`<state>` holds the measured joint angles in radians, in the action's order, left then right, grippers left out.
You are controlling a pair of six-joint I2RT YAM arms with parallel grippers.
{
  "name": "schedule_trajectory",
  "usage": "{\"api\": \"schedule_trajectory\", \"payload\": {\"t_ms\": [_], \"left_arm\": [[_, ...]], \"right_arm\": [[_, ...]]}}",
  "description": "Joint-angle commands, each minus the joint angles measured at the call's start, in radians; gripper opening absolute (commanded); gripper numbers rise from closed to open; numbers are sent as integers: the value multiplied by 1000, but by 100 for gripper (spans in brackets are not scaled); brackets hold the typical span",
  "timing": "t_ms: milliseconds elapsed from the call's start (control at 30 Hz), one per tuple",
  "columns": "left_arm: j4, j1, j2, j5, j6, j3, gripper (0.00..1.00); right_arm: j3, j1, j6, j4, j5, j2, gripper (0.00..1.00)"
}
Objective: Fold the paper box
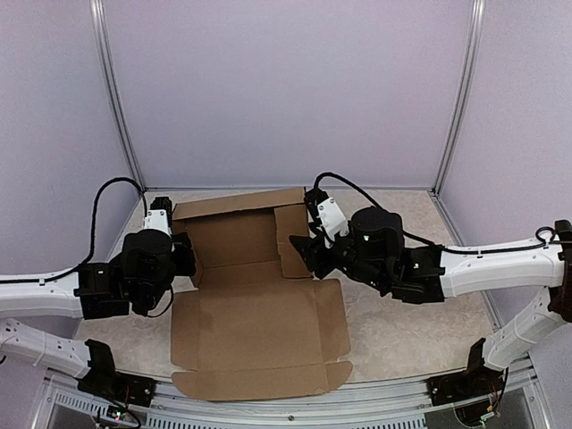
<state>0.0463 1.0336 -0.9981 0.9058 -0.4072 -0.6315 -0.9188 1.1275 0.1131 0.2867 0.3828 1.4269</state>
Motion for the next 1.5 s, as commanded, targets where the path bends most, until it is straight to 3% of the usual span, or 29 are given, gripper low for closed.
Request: {"api": "schedule_trajectory", "payload": {"t_ms": [0, 433, 567, 600, 1033, 1100, 1200, 1467], "left_arm": [[-20, 70, -33, 21, -51, -56, 0], [-38, 109, -79, 28, -37, -82, 0], [-52, 110, -77, 19, -20, -80, 0], [-66, 109, -78, 17, -16, -80, 0], [-71, 117, -68, 26, -2, -80, 0], [-65, 117, -64, 41, -4, -79, 0], [-52, 118, -60, 68, -14, -77, 0], [-20, 117, -49, 112, -55, -79, 0]], "right_arm": [[11, 29, -27, 116, 60, 51, 49], [25, 66, -102, 273, 184, 139, 34], [24, 73, -102, 312, 196, 155, 3], [24, 77, -130, 321, 198, 157, 0], [23, 115, -164, 349, 232, 164, 1], [31, 116, -152, 340, 219, 154, 17], [53, 116, -129, 333, 196, 127, 32], [99, 116, -39, 276, 118, 61, 48]]}}
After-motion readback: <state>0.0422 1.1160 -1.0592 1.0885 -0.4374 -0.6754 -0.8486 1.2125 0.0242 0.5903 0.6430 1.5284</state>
